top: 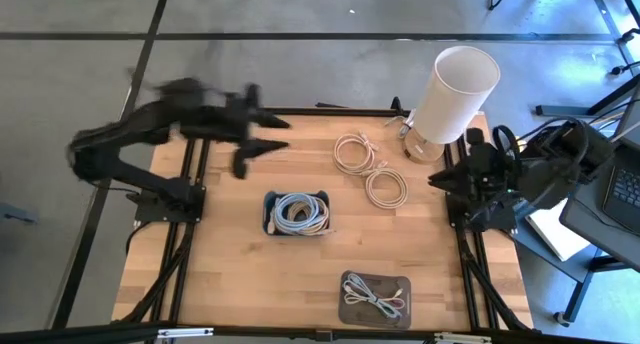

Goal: Pick & Place USB Port
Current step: Put the brown charger cable into the blue bin

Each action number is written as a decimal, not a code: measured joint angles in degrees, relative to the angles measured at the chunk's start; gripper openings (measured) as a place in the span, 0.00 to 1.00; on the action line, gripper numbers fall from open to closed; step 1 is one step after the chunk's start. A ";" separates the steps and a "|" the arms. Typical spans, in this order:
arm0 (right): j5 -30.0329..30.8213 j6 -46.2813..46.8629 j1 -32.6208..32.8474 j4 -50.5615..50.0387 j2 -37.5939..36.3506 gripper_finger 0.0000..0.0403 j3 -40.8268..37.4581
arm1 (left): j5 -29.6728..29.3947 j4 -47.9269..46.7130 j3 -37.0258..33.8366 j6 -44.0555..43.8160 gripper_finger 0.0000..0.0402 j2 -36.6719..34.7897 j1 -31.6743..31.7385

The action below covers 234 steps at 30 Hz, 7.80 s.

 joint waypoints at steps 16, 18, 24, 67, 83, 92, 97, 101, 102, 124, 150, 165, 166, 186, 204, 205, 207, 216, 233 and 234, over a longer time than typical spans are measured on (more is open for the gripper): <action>0.59 10.18 10.54 -6.37 -3.59 0.11 0.00 | -38.56 3.30 -10.17 -1.10 0.46 -7.28 -24.39; 0.60 11.73 10.81 -6.37 -3.94 0.11 0.00 | -41.21 5.14 -13.27 -1.75 0.46 -8.23 -24.43; 5.22 13.05 10.84 -6.37 -3.23 0.11 0.00 | -42.33 7.66 -18.46 1.02 0.46 -15.27 -23.46; -33.05 -26.33 -50.52 16.65 -2.97 0.15 -24.20 | -25.96 13.17 -31.97 10.12 0.46 -33.12 -6.58; -39.26 -1.69 -43.77 20.22 -23.61 0.15 -59.36 | -28.12 7.49 -31.97 4.64 0.46 -29.42 0.33; -41.63 0.89 -42.89 35.74 -23.57 0.15 -76.68 | -28.58 9.93 -31.97 5.46 0.46 -29.01 3.47; -41.90 -2.31 -42.85 46.64 -23.57 0.15 -83.53 | -28.57 10.20 -31.97 4.97 0.46 -28.87 3.70; -41.94 -2.63 -42.84 53.06 -23.39 0.16 -87.03 | -28.61 10.20 -31.97 5.50 0.46 -28.42 3.70; -41.99 -3.09 -42.84 53.75 -23.06 0.16 -87.35 | -28.69 10.21 -31.97 5.84 0.46 -28.20 3.69; -36.89 -9.59 -42.84 63.17 -1.06 0.42 -87.45 | -30.80 10.21 -31.97 10.45 0.46 -27.04 3.68; -33.41 -1.11 -42.50 62.26 3.17 0.07 -85.66 | -31.21 10.17 -31.97 4.15 0.46 -27.04 3.68; -13.50 -1.70 -33.13 36.36 -9.36 0.07 -50.97 | -28.83 6.10 -31.97 -4.03 0.46 -27.04 3.68; -12.94 -3.99 -33.03 37.24 -9.29 0.07 -48.70 | -27.74 6.15 -31.97 -5.10 0.46 -27.04 3.67; -21.35 -27.69 -35.61 62.47 0.54 0.07 -36.39 | 11.45 31.95 -31.95 -21.64 0.46 -11.70 3.68; -28.85 -27.42 -35.75 74.31 3.70 0.07 -36.09 | 26.62 61.55 -31.95 -30.55 0.46 6.11 10.43; -29.55 -27.42 -35.74 75.25 4.09 0.07 -36.08 | 26.80 62.45 -31.93 -30.69 0.46 6.71 10.69; -30.03 -27.48 -35.73 75.98 4.63 0.07 -35.96 | 27.29 64.13 -31.93 -31.15 0.46 7.83 11.25; -32.08 -27.62 -37.01 76.24 6.50 0.07 -36.02 | 31.25 67.80 -28.34 -33.65 0.46 11.07 11.76; -32.44 -28.71 -37.88 76.57 6.77 0.07 -36.04 | 32.95 67.18 -26.22 -31.24 0.45 12.00 10.57; -32.44 -28.71 -37.88 76.60 6.82 0.07 -36.04 | 32.78 67.17 -26.22 -30.66 0.43 12.00 10.56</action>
